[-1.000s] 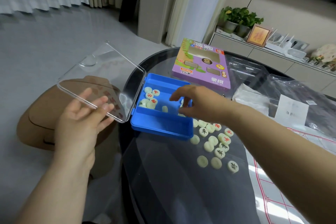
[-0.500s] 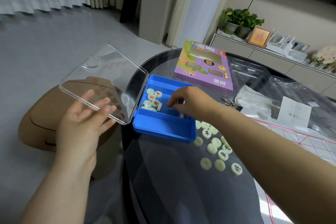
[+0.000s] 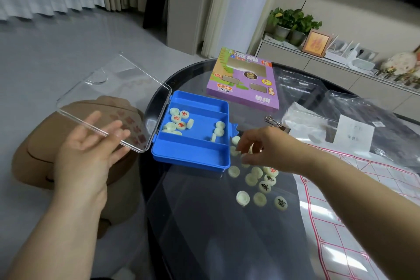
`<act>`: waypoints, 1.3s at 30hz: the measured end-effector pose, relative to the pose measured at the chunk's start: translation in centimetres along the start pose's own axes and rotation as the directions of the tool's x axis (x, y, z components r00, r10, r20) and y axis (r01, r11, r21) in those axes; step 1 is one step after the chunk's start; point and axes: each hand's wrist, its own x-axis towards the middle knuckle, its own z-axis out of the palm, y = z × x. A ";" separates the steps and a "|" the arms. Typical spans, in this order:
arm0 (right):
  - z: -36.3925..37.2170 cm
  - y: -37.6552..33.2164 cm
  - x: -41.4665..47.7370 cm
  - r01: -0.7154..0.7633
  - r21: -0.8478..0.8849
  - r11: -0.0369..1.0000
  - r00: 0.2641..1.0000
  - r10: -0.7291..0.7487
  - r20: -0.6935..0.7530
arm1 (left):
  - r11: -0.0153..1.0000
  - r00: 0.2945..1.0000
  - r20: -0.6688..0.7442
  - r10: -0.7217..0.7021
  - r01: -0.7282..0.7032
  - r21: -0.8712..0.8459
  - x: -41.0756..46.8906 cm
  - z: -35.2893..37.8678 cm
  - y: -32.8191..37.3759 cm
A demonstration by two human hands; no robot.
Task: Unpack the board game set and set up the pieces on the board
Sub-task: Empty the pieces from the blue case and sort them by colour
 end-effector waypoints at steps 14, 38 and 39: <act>0.4 -2.9 6.5 0.059 -0.225 0.973 0.998 -0.051 0.039 | 1.000 1.000 0.004 -0.015 0.015 -0.004 0.0 0.0 0.0; -0.2 -3.6 6.7 0.122 -0.097 0.988 0.950 -0.145 -0.278 | 0.999 0.999 -0.006 -0.034 0.034 -0.033 0.1 -0.2 0.2; -0.6 -3.3 5.8 0.123 -0.058 0.991 0.947 -0.135 -0.291 | 0.999 0.999 -0.006 -0.032 0.031 -0.030 0.1 -0.2 0.2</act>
